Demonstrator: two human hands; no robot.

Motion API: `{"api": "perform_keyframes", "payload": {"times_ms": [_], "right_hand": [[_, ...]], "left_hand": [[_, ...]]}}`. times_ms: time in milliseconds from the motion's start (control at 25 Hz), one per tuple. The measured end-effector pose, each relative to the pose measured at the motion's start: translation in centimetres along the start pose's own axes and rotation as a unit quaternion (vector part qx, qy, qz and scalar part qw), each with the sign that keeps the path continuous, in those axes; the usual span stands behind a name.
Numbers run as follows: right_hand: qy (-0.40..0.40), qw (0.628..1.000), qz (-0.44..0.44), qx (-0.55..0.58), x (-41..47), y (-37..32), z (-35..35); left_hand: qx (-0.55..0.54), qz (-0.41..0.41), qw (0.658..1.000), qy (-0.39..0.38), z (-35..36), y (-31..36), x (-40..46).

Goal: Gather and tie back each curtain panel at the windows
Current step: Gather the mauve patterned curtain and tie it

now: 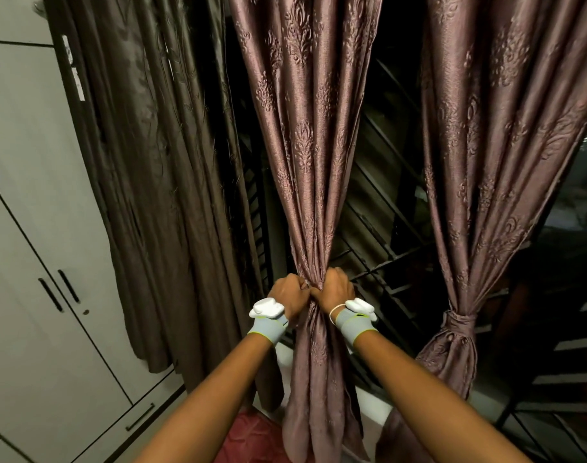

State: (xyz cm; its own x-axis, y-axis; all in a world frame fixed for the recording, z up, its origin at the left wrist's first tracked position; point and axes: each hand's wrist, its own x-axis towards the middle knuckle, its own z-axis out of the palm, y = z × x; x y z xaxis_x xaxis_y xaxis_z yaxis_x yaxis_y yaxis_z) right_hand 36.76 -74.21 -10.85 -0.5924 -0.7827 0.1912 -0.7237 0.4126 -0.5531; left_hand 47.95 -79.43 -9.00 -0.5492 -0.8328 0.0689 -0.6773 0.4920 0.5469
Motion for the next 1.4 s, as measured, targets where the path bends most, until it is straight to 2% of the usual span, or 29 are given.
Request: {"api": "perform_keyframes", "payload": {"times_ms": [280, 400, 680, 800, 960, 1160, 1320, 1400], "right_hand": [[-0.065, 0.995, -0.067, 0.031, 0.0, 0.0, -0.5], [-0.121, 0.988, -0.078, 0.055, 0.4, 0.3, -0.8], [-0.215, 0.951, -0.043, 0.217, 0.8, 1.3, -1.3], [-0.181, 0.966, -0.027, 0.182, 0.6, 1.2, -0.9], [-0.092, 0.990, -0.027, 0.099, -0.5, 0.3, -0.4], [-0.100, 0.992, -0.046, 0.057, -0.5, 1.0, -2.2], [-0.105, 0.991, -0.069, 0.039, -0.6, 1.5, -3.2], [-0.100, 0.992, -0.066, 0.048, -0.5, 2.0, -3.6]], "left_hand": [[0.044, -0.024, 0.999, -0.009, -0.4, 0.7, 0.1], [0.052, -0.032, 0.998, -0.022, -0.9, 0.8, 0.2], [-0.027, -0.069, 0.995, -0.072, -1.4, 1.7, 0.9], [-0.031, -0.054, 0.994, -0.090, -1.3, 2.1, 0.9], [-0.015, -0.053, 0.997, -0.053, -0.9, 2.3, 0.9], [-0.022, -0.111, 0.994, 0.008, -0.9, 1.3, 0.7], [-0.047, -0.068, 0.996, -0.045, -0.8, 1.3, 2.0], [-0.057, -0.072, 0.995, -0.043, -0.7, 1.6, 2.0]]}}
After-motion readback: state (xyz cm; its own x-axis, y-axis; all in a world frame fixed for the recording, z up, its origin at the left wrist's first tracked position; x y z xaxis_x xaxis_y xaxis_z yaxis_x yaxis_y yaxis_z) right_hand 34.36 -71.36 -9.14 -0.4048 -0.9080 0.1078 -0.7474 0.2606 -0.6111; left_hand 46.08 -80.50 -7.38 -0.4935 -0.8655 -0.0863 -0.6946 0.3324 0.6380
